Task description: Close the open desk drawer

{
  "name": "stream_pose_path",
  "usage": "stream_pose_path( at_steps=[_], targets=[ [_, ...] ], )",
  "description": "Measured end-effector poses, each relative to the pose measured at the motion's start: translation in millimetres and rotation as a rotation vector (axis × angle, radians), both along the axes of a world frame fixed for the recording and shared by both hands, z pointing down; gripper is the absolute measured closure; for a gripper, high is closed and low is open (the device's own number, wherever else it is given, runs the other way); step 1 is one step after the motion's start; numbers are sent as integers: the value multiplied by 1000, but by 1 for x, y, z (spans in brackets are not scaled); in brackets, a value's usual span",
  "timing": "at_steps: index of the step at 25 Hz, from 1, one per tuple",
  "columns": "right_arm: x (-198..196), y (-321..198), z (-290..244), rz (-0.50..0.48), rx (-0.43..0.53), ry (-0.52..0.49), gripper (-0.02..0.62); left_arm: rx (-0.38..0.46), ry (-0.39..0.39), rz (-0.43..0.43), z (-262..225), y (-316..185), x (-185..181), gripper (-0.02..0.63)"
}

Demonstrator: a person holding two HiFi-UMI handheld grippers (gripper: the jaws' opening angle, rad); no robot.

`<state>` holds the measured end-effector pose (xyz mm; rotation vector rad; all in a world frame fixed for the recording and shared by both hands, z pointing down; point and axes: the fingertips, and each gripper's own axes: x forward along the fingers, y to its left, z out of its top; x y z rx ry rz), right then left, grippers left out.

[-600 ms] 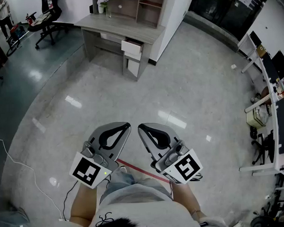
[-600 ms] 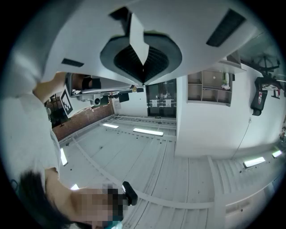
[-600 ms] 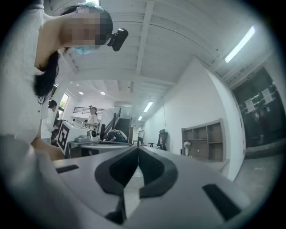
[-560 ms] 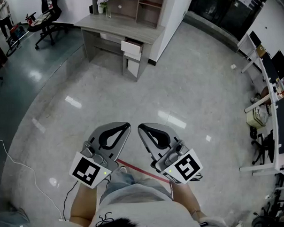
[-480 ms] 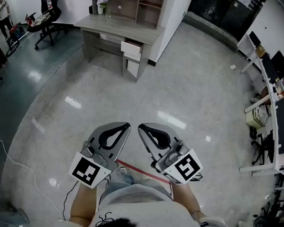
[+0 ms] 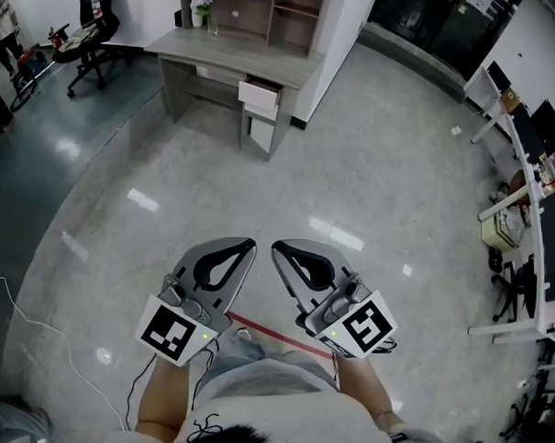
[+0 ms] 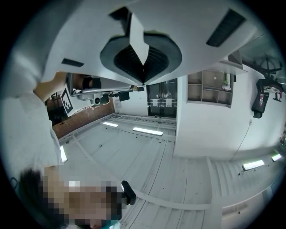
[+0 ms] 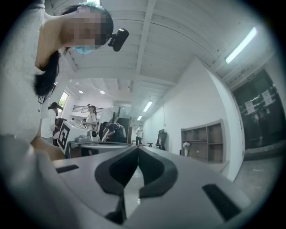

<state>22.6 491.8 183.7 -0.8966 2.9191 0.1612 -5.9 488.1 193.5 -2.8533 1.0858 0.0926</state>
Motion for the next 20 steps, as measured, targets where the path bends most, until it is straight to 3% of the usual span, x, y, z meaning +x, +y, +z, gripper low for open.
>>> stream_pose_path(
  at_steps=[11,20],
  targets=[
    [3,-24,12,57,-15,15,588,13,47,-13,3,-32,-15,595],
    [23,-92,12,31,-14,-15,586,4,17,-35,8,-94,4,595]
  ],
)
